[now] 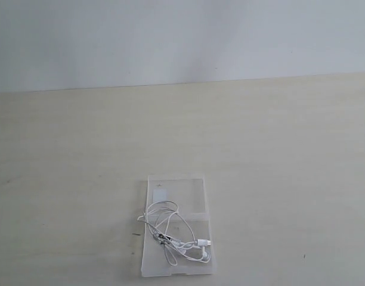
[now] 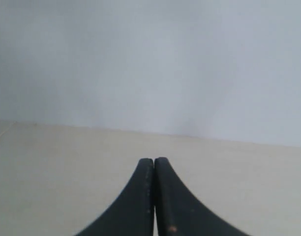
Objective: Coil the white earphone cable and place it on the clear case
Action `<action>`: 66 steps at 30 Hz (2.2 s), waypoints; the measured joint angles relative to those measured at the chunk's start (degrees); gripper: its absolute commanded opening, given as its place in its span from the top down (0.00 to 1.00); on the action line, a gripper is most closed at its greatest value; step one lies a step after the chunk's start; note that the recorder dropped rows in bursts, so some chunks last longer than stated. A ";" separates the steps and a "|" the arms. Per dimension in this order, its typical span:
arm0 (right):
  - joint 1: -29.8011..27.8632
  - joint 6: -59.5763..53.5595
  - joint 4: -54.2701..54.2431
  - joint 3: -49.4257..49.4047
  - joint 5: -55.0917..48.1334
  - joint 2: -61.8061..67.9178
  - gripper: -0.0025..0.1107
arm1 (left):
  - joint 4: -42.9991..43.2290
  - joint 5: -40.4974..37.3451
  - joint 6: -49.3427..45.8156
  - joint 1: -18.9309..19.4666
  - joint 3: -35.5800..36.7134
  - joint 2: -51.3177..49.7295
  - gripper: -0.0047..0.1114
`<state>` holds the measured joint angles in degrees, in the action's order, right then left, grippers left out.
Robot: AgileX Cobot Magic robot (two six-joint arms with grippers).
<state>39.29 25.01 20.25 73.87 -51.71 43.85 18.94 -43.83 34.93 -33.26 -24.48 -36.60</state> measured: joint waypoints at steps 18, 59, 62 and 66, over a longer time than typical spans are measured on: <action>-31.71 -2.28 -4.85 -53.22 32.21 -24.70 0.98 | 0.00 0.00 0.00 0.00 0.00 0.00 0.96; -32.43 -25.01 -21.93 -73.55 32.31 -43.51 0.98 | 0.00 0.03 0.00 0.00 0.00 0.00 0.96; -32.43 -25.01 -21.93 -73.55 32.97 -43.51 0.98 | 0.00 0.03 0.00 0.00 0.00 0.00 0.96; -32.43 -24.70 -21.93 -73.55 33.08 -43.51 0.98 | 0.00 0.03 0.00 0.00 0.00 0.00 0.96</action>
<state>6.87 0.31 -1.69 0.32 -18.62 0.34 18.94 -43.80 34.93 -33.26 -24.48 -36.60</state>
